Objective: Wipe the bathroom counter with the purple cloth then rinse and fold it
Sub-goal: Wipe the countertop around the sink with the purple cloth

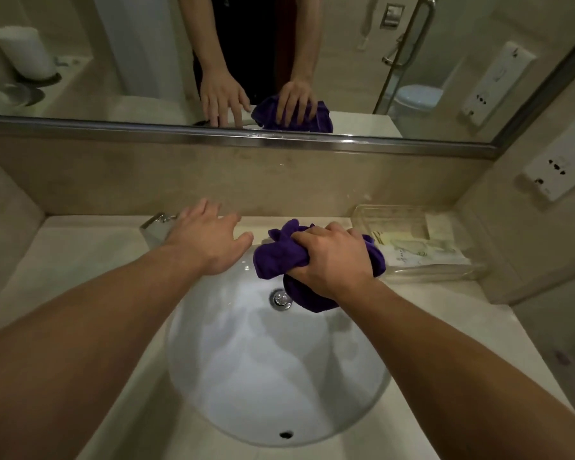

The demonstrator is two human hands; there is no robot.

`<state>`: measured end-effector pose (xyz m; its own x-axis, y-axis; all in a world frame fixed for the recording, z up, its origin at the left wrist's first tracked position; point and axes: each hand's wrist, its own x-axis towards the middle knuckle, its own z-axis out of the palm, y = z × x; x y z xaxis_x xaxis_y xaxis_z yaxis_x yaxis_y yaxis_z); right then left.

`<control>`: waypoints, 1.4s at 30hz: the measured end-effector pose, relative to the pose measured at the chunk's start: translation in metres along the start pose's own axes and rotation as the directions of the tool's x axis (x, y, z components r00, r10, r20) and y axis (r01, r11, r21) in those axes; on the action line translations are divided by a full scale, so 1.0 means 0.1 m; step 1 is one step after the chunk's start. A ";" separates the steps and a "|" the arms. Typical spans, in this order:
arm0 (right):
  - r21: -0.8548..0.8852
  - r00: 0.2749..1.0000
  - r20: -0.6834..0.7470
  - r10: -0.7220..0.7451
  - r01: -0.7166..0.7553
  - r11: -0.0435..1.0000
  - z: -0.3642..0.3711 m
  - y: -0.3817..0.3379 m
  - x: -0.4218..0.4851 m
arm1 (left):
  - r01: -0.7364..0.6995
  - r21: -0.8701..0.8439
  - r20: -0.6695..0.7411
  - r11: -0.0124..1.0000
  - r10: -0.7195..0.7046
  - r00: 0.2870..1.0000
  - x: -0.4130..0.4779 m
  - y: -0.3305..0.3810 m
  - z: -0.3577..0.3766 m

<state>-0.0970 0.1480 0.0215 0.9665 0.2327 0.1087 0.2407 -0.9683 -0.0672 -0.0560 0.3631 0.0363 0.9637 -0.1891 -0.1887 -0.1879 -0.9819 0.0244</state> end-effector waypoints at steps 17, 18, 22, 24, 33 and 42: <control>0.084 0.972 0.077 -0.223 0.217 0.973 0.84 0.98 0.92 | 0.231 -0.657 -0.020 0.718 -0.323 0.946 0.94 0.95 0.79; 0.126 0.973 0.094 -0.212 0.200 0.972 0.84 1.01 0.99 | 0.242 -0.652 -0.082 0.718 -0.384 0.919 1.00 0.93 0.81; 0.131 0.898 0.398 -0.184 0.143 0.981 0.92 1.19 1.11 | 0.411 -0.472 -0.118 0.780 -0.518 0.847 1.10 0.73 0.92; 0.077 0.913 0.381 -0.148 0.128 0.989 1.00 1.27 1.00 | 0.405 -0.406 -0.197 0.819 -0.512 0.836 1.10 0.73 1.02; 0.253 0.961 0.173 0.215 -0.254 0.933 1.37 1.10 0.80 | 0.054 -0.273 -0.143 0.960 -0.097 0.985 1.33 1.26 1.51; 0.162 0.923 0.006 0.386 -0.382 0.910 1.59 1.05 0.85 | -0.207 -0.262 -0.279 0.942 0.132 0.951 1.49 1.43 1.69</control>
<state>0.0251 0.0803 -0.1344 0.9850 -0.1584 0.0685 -0.1354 -0.9553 -0.2629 0.0288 0.1967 -0.1547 0.9449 -0.3125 0.0977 -0.3271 -0.8893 0.3196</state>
